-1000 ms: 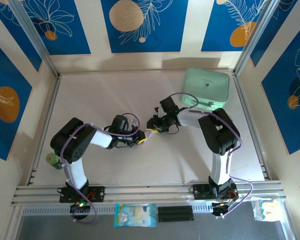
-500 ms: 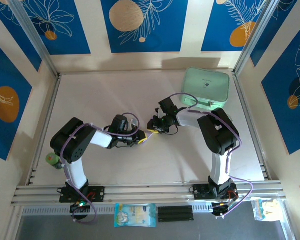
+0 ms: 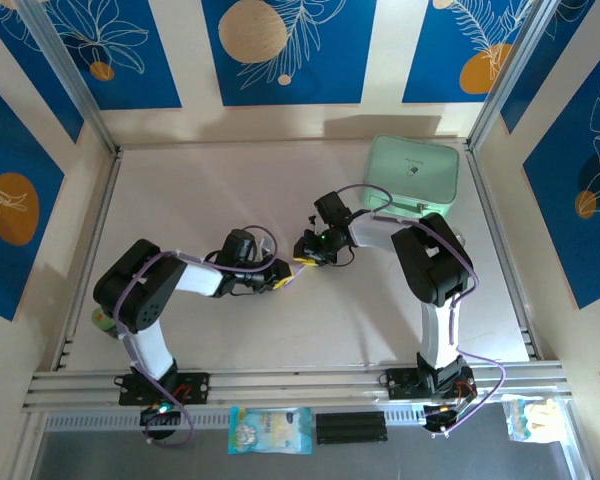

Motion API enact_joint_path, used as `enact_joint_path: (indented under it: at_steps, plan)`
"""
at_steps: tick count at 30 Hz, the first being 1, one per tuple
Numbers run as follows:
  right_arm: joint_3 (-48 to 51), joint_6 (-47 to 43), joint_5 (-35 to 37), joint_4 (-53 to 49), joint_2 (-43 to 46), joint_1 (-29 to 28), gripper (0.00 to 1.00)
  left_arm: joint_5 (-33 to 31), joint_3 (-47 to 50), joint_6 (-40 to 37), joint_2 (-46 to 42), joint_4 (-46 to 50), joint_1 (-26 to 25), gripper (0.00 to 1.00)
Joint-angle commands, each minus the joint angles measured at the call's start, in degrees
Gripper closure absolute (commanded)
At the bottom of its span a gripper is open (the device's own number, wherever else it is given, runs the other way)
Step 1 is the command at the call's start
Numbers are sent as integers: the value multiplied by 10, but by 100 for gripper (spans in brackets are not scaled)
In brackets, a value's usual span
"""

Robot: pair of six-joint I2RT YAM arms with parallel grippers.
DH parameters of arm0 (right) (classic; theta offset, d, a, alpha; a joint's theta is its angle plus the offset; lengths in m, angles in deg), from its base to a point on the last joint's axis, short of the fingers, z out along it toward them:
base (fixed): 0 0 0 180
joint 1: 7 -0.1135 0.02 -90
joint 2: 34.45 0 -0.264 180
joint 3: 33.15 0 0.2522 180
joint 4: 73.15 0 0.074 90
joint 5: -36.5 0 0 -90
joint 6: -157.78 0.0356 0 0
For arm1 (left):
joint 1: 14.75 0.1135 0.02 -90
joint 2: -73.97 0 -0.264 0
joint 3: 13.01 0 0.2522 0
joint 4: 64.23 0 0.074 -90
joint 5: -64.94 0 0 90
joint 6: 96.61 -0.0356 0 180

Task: Fold a paper plane with a square sheet of paper (pick it up from the middle)
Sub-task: Fold the wing for the fifth time at the center of the table.

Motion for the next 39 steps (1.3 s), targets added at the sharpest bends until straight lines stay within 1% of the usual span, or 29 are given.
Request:
enact_joint_path:
  at_steps: [1,4,6,8,11,16,20,26,39]
  plan:
    - [0,4,41,-47,-30,-2,70,-42,-1,-42,-51,115,-2,73]
    - [-1,3,41,-49,-31,-1,70,-84,-17,-80,-91,195,-3,70]
    - [-2,3,41,-52,-32,-2,70,-91,-24,-92,-109,208,-3,70]
    - [-2,3,40,-53,-32,-1,71,-74,-32,-96,-119,188,-6,70]
    - [-3,4,40,-55,-33,-1,71,-48,-57,-100,-110,164,-22,71]
    - [-5,6,39,-57,-37,-2,71,-27,-83,-99,-68,129,-36,79]
    - [-12,6,37,-63,-43,-1,74,-19,-99,-107,-35,137,-39,85]
    - [-16,5,35,-70,-47,1,74,-33,-101,-121,-11,159,-39,87]
    - [-17,3,35,-78,-49,1,75,-50,-70,-111,15,133,-36,88]
